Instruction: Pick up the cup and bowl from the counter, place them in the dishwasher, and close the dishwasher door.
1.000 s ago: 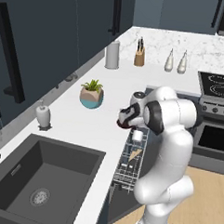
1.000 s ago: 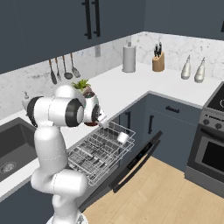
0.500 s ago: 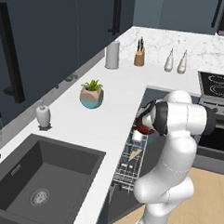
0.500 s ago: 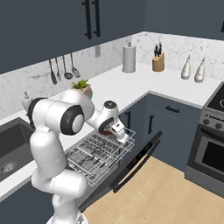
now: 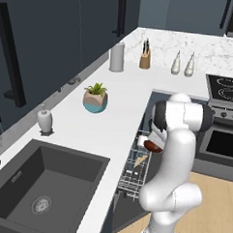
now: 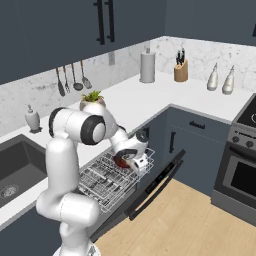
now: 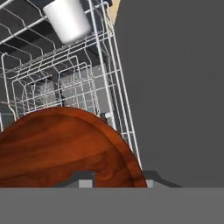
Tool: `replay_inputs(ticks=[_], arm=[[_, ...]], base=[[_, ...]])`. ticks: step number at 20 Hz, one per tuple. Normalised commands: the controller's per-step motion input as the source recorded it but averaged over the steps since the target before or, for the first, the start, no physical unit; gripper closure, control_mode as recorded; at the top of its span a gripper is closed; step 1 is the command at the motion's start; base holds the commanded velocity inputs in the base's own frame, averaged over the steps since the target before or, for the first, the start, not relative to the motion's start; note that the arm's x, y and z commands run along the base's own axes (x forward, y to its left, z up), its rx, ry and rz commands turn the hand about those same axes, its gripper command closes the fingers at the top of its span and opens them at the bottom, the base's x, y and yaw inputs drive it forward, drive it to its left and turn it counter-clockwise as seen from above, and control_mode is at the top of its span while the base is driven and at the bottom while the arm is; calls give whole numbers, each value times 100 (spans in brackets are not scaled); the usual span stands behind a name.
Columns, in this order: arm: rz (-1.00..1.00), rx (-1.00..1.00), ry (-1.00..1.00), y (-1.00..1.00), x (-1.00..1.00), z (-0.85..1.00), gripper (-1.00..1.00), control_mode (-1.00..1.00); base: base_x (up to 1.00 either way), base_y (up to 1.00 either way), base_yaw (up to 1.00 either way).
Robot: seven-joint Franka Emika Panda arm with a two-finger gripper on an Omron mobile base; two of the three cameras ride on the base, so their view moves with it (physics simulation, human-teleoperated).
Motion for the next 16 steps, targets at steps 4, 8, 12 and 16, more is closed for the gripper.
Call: replay_inputs(ticks=[4,8,12,16], arm=[[0,20,18,24,0,-31,100,-100],[0,20,18,41,9,-3,100,-100],[-4,19,24,42,15,-6,100,-100],[-14,19,30,14,11,-28,100,-100]], base=[[0,0,0],[0,0,0],[0,0,0],[0,0,0]])
